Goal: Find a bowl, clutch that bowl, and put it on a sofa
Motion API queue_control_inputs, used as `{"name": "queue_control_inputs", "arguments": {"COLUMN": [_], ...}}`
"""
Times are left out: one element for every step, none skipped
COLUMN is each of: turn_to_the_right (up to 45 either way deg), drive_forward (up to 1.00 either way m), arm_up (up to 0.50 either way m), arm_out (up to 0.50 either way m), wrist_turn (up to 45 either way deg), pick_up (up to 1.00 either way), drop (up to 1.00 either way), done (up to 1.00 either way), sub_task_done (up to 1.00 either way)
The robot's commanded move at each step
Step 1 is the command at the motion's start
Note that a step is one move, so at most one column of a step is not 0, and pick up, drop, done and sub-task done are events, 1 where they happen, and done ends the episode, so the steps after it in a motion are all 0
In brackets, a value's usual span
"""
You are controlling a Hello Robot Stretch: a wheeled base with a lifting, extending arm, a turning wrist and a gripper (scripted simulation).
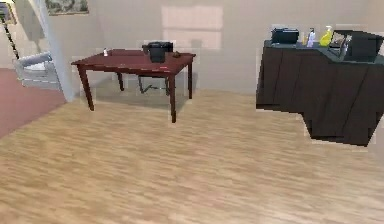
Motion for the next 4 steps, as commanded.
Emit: {"name": "queue_control_inputs", "arguments": {"turn_to_the_right": [6.0, 0.0, 15.0, 0.0], "drive_forward": [0.00, 0.45, 0.00, 1.00], "arm_up": [0.00, 0.00, 0.00, 0.00], "arm_out": [0.00, 0.00, 0.00, 0.00], "wrist_turn": [0.0, 0.0, 0.0, 0.0], "pick_up": [0.00, 0.00, 0.00, 0.00], "drop": [0.00, 0.00, 0.00, 0.00], "done": [0.00, 0.00, 0.00, 0.00], "sub_task_done": [0.00, 0.00, 0.00, 0.00]}}
